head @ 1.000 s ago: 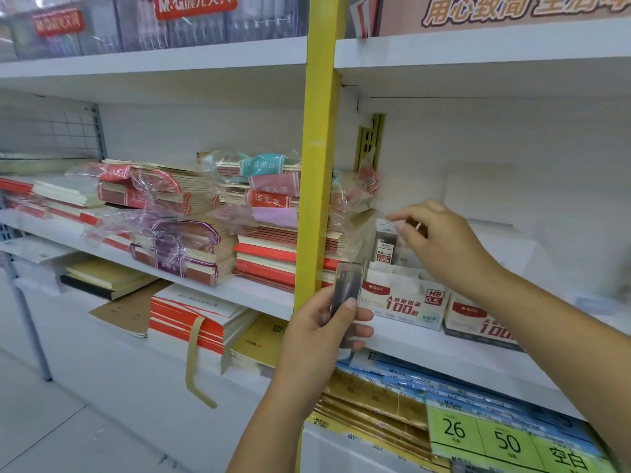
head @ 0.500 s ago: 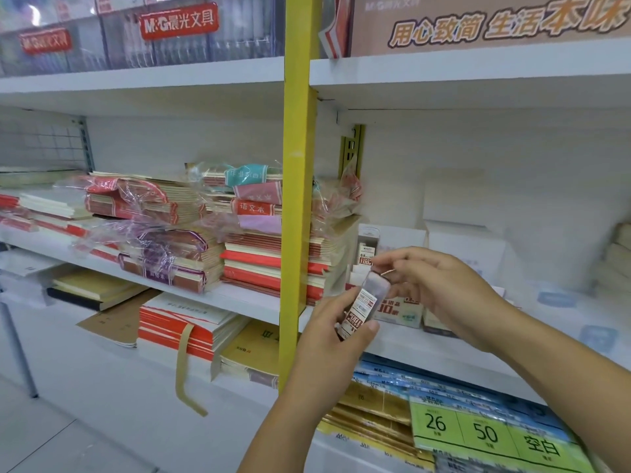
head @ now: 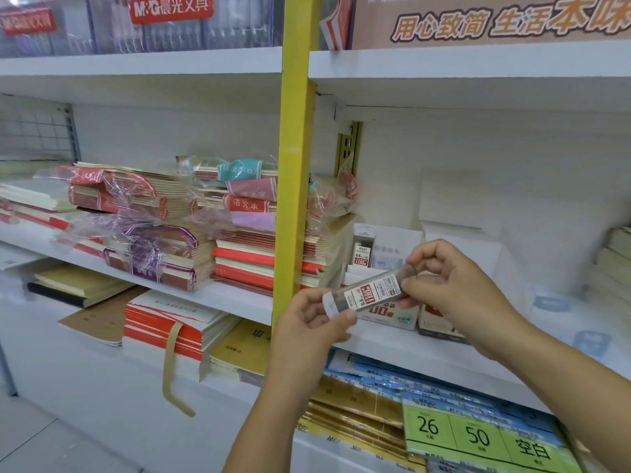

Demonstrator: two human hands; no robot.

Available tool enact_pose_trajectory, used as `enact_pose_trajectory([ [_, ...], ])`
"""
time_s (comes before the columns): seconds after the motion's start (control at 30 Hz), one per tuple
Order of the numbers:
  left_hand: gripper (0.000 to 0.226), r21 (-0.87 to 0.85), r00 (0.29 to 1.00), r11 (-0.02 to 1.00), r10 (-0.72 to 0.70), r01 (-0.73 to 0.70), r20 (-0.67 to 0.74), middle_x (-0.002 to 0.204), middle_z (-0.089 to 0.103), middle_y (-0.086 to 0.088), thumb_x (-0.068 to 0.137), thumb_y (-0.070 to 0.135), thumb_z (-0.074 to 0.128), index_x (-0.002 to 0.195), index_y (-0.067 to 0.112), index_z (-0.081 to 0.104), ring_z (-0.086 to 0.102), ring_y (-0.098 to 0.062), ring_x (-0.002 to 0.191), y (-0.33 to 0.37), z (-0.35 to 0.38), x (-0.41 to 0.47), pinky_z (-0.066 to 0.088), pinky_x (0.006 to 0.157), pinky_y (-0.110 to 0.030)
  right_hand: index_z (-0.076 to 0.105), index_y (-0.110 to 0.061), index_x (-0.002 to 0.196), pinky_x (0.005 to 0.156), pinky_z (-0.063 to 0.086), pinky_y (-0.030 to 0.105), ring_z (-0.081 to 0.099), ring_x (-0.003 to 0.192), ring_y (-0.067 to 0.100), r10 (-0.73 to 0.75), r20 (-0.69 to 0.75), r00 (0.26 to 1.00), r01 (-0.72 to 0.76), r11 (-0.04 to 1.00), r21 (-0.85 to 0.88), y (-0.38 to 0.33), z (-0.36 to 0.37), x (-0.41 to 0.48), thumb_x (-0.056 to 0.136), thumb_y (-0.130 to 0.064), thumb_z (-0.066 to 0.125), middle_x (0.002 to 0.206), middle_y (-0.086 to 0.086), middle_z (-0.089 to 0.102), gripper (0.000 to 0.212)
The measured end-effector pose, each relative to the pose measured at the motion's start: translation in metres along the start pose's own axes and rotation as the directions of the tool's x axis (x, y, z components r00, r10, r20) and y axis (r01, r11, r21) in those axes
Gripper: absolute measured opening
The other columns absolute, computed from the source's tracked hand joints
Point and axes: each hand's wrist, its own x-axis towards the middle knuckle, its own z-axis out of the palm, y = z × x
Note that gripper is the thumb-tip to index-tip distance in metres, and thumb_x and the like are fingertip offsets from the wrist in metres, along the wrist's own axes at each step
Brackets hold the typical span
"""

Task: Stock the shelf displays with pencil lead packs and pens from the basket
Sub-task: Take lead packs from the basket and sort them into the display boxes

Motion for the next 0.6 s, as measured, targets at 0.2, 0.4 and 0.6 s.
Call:
enact_pose_trajectory([
  [0.2, 0.024, -0.153, 1.0, 0.988, -0.029, 0.028, -0.005, 0.099, 0.079, -0.003, 0.093, 0.008, 0.068, 0.111, 0.022, 0.075, 0.075, -0.018, 0.093, 0.003, -0.001, 0.003, 0.06, 0.075, -0.023, 0.067, -0.024, 0.087, 0.068, 0.053, 0.017, 0.069, 0.077, 0.008, 0.033, 0.219, 0.975, 0.026, 0.965, -0.262, -0.002, -0.003, -0.002, 0.082, -0.007, 0.072, 0.087, 0.0, 0.072, 0.019],
  [0.4, 0.03, 0.029, 0.991, 0.992, 0.122, -0.121, -0.046, 0.094, 0.077, 0.011, 0.091, 0.015, 0.071, 0.108, 0.04, 0.07, 0.072, -0.006, 0.089, 0.007, 0.006, 0.009, 0.058, 0.074, -0.02, 0.048, -0.047, 0.123, 0.058, 0.055, 0.026, 0.062, 0.066, 0.006, -0.023, 0.324, 0.946, 0.145, 0.922, -0.359, -0.012, 0.013, 0.006, 0.087, -0.008, 0.068, 0.095, -0.012, 0.068, 0.057],
  [0.6, 0.056, 0.632, 0.912, 0.681, 0.396, -0.369, 0.105, 0.148, 0.037, 0.02, 0.096, 0.024, 0.066, 0.144, 0.043, 0.043, 0.034, 0.006, 0.136, -0.013, 0.014, 0.015, 0.027, 0.106, -0.003, 0.047, -0.054, 0.104, 0.054, 0.05, 0.01, 0.068, 0.078, -0.005, -0.328, -0.113, 0.938, 0.303, 0.933, -0.196, -0.03, -0.004, 0.047, 0.086, 0.0, 0.067, 0.094, -0.008, 0.067, 0.061],
])
